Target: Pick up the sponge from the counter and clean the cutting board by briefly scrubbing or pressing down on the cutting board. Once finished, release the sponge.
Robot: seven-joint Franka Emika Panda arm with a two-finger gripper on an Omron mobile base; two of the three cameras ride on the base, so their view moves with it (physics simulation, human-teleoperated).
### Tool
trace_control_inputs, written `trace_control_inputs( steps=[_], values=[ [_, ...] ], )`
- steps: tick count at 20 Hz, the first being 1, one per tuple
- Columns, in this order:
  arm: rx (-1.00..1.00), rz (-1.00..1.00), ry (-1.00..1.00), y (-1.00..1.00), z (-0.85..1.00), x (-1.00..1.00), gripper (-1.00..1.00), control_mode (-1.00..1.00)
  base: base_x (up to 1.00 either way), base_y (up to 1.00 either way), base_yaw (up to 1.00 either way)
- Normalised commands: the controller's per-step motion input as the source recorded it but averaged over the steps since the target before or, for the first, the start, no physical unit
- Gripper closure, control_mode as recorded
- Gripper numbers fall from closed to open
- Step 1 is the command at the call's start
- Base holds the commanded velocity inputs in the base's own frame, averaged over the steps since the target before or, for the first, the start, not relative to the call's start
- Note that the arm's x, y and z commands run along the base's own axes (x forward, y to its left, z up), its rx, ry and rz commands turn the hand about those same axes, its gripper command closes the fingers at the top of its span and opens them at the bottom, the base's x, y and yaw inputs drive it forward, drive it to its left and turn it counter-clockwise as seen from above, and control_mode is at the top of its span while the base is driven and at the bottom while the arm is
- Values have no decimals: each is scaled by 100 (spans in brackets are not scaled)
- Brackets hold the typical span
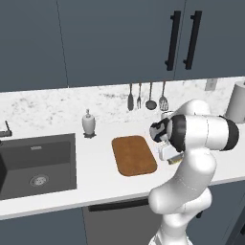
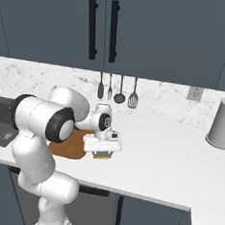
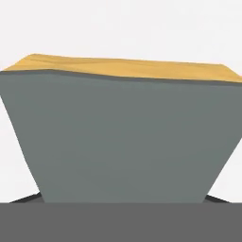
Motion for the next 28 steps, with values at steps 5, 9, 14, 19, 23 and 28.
trace_control_inputs(
  steps=[5,9,14,19,23,28],
  values=[
    [8,-1,-18,-32,23,80,-100,-100,0,0,0],
    [3,0,-18,-1,11,12,-100,-100,0,0,0],
    [1,0,-11,0,4,-12,-100,-100,0,0,0],
    [6,0,-14,0,32,-44,-100,-100,0,0,0],
    [9,0,-28,8,68,-73,-100,-100,0,0,0],
    [9,0,-54,13,99,-100,-100,-100,0,0,0]
  ],
)
